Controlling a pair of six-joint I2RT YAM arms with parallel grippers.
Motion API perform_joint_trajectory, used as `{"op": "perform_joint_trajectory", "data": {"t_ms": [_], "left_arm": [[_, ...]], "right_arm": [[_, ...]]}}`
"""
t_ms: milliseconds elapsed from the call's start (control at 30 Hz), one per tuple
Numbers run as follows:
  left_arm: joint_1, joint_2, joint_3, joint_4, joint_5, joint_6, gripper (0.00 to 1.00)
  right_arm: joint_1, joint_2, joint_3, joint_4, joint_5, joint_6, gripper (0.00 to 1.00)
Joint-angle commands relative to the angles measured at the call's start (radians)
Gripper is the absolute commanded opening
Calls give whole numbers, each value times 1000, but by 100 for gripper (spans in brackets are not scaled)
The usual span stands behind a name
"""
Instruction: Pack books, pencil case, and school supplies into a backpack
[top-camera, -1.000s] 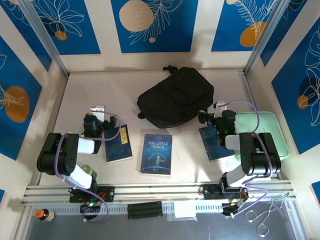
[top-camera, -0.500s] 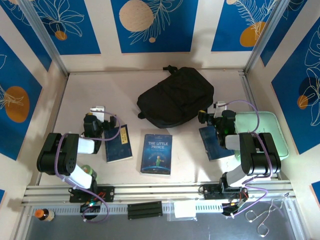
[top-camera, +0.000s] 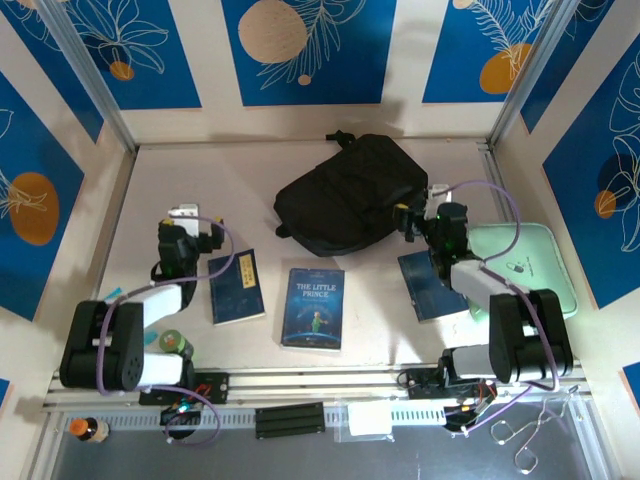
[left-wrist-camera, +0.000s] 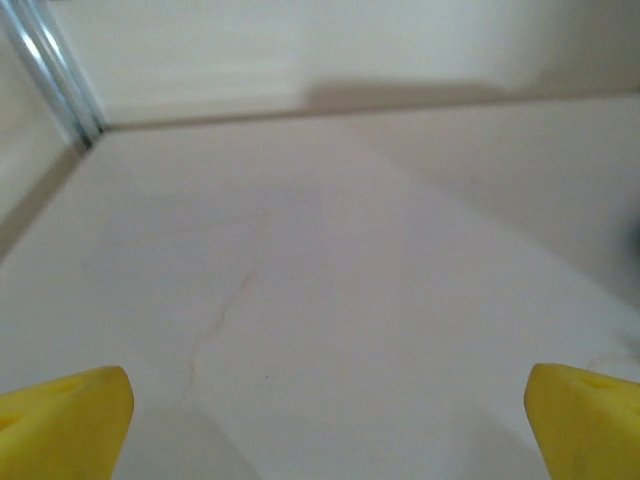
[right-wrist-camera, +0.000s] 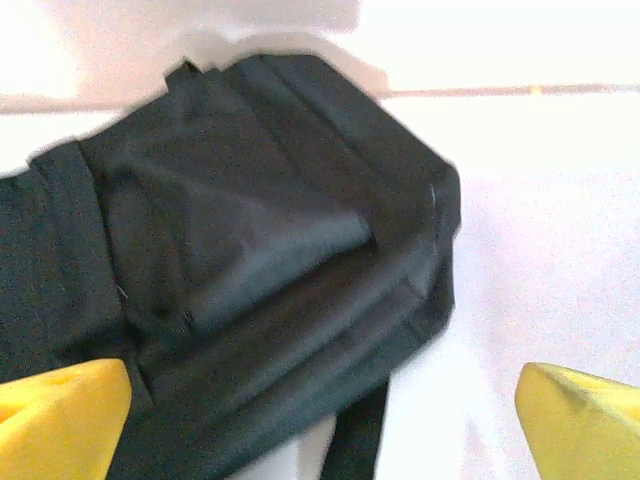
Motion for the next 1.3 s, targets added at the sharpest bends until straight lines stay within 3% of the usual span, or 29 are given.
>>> {"op": "perform_joint_trajectory", "data": {"t_ms": [0,100,267,367,467,767,900,1067,1267], "left_arm": [[-3,-87,127,-273,-83,-140,100],[-4,-112,279,-518,-26,-275,100],[-7,-44,474,-707,278,-470,99],[-37,22,516,-700,416,-562,95],[-116,91,549,-690,472,-600,94],[-365,360,772,-787,467,-546,89],[-407,491,867,-821,513,-538,85],[-438,630,975,-968,439,-474,79],[-443,626,845,-1025,362,-446,77]], "right_arm": [[69,-33,126,-277,103,75,99],[112,-12,259,-459,42,165,99],[146,94,417,-614,-82,343,99],[141,193,492,-669,-185,408,99],[141,281,552,-708,-211,461,94],[117,409,618,-767,-239,587,90],[94,419,595,-765,-264,617,90],[67,463,593,-747,-349,645,89],[86,575,627,-716,-422,629,86]]}}
